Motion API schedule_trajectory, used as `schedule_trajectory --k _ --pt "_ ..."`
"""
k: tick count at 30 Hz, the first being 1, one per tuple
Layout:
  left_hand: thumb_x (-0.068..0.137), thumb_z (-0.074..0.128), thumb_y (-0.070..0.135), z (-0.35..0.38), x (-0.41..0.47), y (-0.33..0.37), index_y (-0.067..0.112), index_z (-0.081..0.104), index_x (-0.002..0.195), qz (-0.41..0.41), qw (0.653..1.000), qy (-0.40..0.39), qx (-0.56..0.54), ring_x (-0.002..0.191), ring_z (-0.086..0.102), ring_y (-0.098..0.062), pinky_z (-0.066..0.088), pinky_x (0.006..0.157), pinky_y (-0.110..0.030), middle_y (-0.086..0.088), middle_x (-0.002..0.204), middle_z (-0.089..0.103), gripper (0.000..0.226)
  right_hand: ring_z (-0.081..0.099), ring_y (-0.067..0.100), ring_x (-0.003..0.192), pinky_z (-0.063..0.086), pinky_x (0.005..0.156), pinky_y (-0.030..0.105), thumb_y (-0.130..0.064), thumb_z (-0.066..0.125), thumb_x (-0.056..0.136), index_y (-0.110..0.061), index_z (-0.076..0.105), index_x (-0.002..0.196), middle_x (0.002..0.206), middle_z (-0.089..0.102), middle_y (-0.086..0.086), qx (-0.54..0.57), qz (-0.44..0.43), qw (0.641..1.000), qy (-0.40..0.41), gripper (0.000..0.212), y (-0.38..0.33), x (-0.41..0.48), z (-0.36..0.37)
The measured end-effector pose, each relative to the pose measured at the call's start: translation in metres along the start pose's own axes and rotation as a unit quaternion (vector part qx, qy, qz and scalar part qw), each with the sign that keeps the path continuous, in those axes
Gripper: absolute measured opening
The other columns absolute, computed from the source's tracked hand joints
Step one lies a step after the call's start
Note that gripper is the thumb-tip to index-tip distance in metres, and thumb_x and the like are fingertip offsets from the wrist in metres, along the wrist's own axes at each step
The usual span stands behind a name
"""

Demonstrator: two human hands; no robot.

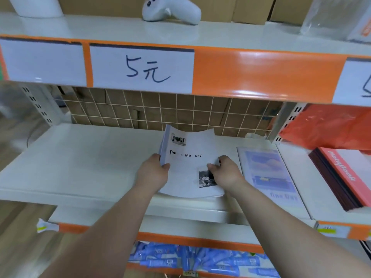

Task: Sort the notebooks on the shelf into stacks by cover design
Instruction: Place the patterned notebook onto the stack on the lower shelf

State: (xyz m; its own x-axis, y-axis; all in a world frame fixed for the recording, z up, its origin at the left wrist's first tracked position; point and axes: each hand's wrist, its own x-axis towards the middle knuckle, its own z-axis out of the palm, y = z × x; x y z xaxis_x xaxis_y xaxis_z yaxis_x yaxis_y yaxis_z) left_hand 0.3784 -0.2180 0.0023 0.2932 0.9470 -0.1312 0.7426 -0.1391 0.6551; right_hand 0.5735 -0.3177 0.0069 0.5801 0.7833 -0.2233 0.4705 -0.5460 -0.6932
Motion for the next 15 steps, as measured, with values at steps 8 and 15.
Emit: schedule_trajectory --k 8,15 --pt "0.098 0.053 0.034 0.001 0.007 -0.009 0.002 0.054 0.104 0.026 0.989 0.032 0.139 0.096 0.058 -0.037 0.046 0.076 -0.038 -0.018 0.104 0.059 0.033 0.059 0.031 0.095 0.040 0.070 0.030 -0.039 0.058 0.093 -0.008 0.053 0.102 0.099 0.063 0.009 -0.047 -0.018 0.999 0.015 0.033 0.006 0.001 0.010" --pt "0.098 0.053 0.040 0.002 0.005 -0.013 0.000 0.057 0.109 0.013 0.986 0.030 0.162 0.097 0.057 -0.040 0.049 0.083 -0.040 -0.020 0.110 0.053 0.041 0.058 0.031 0.099 0.041 0.072 0.030 -0.044 0.058 0.091 -0.013 0.056 0.107 0.104 0.065 0.012 -0.072 -0.021 0.997 0.023 0.035 0.016 0.004 0.018"
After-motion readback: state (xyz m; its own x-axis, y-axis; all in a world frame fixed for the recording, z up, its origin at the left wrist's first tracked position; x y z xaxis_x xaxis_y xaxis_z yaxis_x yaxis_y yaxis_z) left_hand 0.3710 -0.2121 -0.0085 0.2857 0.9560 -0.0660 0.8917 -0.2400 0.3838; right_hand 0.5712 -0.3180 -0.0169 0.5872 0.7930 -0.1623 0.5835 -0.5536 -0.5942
